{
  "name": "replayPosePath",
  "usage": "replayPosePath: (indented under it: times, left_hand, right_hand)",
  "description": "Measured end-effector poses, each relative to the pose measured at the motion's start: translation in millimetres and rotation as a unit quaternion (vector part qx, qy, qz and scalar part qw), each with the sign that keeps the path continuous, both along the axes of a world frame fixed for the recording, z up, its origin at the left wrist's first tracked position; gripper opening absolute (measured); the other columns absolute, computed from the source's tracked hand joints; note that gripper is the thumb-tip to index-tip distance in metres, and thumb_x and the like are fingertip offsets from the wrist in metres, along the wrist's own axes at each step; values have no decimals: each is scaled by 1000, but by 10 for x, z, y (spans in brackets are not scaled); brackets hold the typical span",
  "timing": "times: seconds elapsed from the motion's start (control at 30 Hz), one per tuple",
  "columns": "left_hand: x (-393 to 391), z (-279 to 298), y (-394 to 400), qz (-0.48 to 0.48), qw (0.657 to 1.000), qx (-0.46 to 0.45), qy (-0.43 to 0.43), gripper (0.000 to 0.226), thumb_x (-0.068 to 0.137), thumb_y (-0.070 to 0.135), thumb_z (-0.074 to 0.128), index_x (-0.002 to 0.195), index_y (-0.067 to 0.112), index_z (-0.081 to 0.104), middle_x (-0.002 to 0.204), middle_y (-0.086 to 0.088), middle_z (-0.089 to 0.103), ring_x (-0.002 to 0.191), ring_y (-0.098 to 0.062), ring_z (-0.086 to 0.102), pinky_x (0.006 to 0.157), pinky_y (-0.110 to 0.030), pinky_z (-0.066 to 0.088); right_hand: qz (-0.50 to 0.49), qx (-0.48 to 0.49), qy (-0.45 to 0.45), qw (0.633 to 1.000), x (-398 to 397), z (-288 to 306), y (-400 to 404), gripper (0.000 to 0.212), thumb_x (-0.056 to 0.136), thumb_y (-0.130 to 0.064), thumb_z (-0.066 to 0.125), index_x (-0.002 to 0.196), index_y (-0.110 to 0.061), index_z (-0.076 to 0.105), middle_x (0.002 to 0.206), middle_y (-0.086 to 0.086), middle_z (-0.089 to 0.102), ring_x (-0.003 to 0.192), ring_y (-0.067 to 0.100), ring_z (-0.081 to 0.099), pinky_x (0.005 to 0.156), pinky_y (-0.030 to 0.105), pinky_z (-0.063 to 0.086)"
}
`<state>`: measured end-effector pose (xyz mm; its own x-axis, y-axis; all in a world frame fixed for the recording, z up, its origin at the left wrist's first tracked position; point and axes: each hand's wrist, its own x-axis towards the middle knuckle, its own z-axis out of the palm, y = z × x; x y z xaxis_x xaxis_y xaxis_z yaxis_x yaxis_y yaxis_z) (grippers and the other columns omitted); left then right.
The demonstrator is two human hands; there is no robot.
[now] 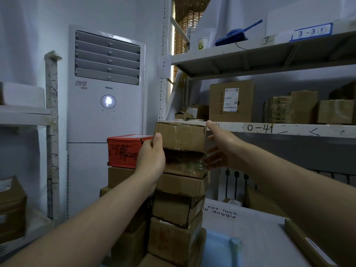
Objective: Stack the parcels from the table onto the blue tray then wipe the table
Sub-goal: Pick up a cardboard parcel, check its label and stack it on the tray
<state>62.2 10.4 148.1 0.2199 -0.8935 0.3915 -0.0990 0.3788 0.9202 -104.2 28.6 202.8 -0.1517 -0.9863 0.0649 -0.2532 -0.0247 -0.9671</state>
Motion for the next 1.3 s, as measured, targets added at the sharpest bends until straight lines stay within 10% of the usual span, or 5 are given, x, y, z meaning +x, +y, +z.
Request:
replayPosePath:
  times: [0.37,0.77,1.1,1.3]
  left_hand:
    - [-34,73,112,18,1000,-12,4,48,102,52,29,128,16,48,96,3,54,83,-7,49,72,-30,36]
    - [-88,113,371,138,984,-109,2,47,99,49,41,136,20,45,137,0,43,129,-22,41,110,-44,38]
    - [-896,-349,957,10,964,-262,-36,8,100,26,49,107,23,54,113,-2,53,93,-5,52,80,-9,42]
    - [-1624,-1214,1041,-114,988,-88,-53,7,100,19,51,104,18,56,93,1,55,76,5,51,65,-3,40]
  right_hand:
    - [-5,-15,-8,1000,-42,43,151,70,96,-67,35,141,-13,43,114,20,57,87,33,67,68,42,57]
    - [3,-31,-22,999,-171,-6,276,65,98,-63,35,140,-14,44,115,19,55,88,34,67,80,46,58]
    - [-43,7,-71,997,-742,-625,535,63,99,-61,37,135,-11,49,113,14,59,76,28,68,55,33,56]
    - [-116,62,-97,986,-1610,-1520,1026,58,100,-57,39,132,-10,51,121,15,57,67,27,66,59,34,57]
